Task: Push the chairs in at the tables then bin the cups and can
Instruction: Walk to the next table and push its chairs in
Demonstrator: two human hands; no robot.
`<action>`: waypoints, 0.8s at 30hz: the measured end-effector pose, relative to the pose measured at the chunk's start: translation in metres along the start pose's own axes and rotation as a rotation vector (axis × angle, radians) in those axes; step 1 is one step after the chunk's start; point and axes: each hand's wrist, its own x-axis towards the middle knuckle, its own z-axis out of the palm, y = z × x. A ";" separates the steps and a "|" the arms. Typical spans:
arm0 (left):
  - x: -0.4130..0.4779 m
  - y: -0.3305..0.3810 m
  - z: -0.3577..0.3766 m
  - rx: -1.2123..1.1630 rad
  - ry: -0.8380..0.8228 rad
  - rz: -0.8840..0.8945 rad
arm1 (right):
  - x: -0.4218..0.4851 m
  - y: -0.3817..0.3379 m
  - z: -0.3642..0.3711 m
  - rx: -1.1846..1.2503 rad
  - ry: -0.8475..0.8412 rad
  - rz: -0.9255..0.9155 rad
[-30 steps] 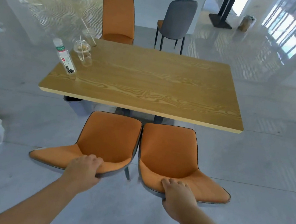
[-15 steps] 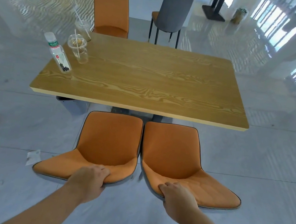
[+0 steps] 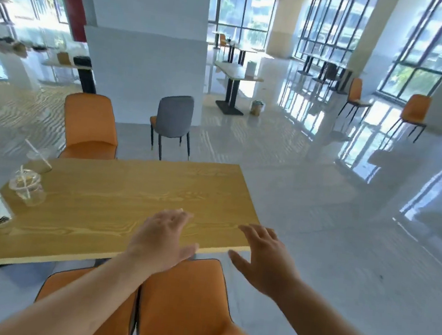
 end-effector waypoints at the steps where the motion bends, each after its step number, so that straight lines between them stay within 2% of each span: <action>1: 0.018 0.030 -0.014 0.018 0.043 0.036 | 0.000 0.021 -0.027 -0.012 0.044 0.006; 7: 0.109 0.213 -0.078 0.052 0.202 0.195 | -0.020 0.164 -0.171 -0.056 0.253 0.043; 13: 0.178 0.358 -0.083 0.050 0.254 0.277 | -0.046 0.312 -0.270 -0.083 0.350 0.095; 18: 0.234 0.421 -0.070 0.044 0.243 0.284 | -0.032 0.400 -0.302 -0.092 0.374 0.119; 24: 0.348 0.452 -0.045 0.028 0.244 0.296 | 0.032 0.485 -0.293 -0.093 0.339 0.123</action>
